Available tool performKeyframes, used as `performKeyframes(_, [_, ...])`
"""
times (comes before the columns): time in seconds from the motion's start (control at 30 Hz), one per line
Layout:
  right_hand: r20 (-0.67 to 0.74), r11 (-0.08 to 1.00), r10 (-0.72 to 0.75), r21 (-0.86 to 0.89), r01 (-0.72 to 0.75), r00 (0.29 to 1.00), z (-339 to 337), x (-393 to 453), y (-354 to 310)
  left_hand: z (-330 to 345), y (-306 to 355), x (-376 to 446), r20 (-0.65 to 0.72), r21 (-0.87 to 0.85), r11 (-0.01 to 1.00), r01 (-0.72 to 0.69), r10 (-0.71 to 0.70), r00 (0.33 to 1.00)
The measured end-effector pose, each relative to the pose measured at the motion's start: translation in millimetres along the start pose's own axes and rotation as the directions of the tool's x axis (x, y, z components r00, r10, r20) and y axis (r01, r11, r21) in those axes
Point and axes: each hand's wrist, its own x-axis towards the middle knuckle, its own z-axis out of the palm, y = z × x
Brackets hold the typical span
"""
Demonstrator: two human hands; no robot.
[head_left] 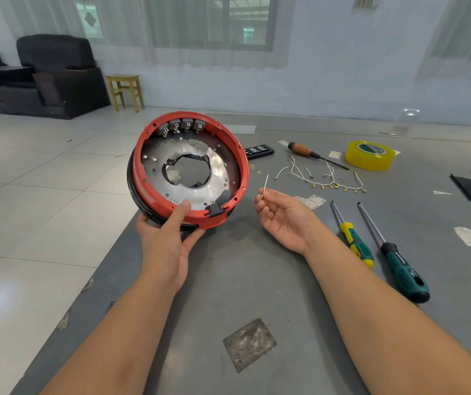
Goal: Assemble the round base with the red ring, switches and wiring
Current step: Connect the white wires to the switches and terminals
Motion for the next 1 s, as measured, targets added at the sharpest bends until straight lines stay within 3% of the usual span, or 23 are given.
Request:
performKeyframes(0.37, [0.141,0.991,-0.072,-0.102,0.087,0.987,26.7,-10.6,-4.9,-7.3,1.6,4.8,0.075,0.04,0.998,0.041,-0.044,0.996])
performKeyframes(0.53, [0.142,0.96,-0.112,-0.24,0.144,0.984,46.2,-12.3,-7.5,-7.2,1.4,2.8,0.13,0.031,0.998,0.045,-0.049,0.99])
performKeyframes(0.77, [0.087,0.736,-0.173,-0.65,0.187,0.981,70.6,-20.3,-6.4,-2.1,5.7,-2.6,0.251,-0.005,1.0,0.011,-0.009,0.968])
performKeyframes(1.0, [0.056,0.547,-0.248,-0.816,0.187,0.967,80.0,-19.6,-0.3,-1.1,7.1,-9.2,0.338,0.086,0.996,0.01,-0.038,0.941])
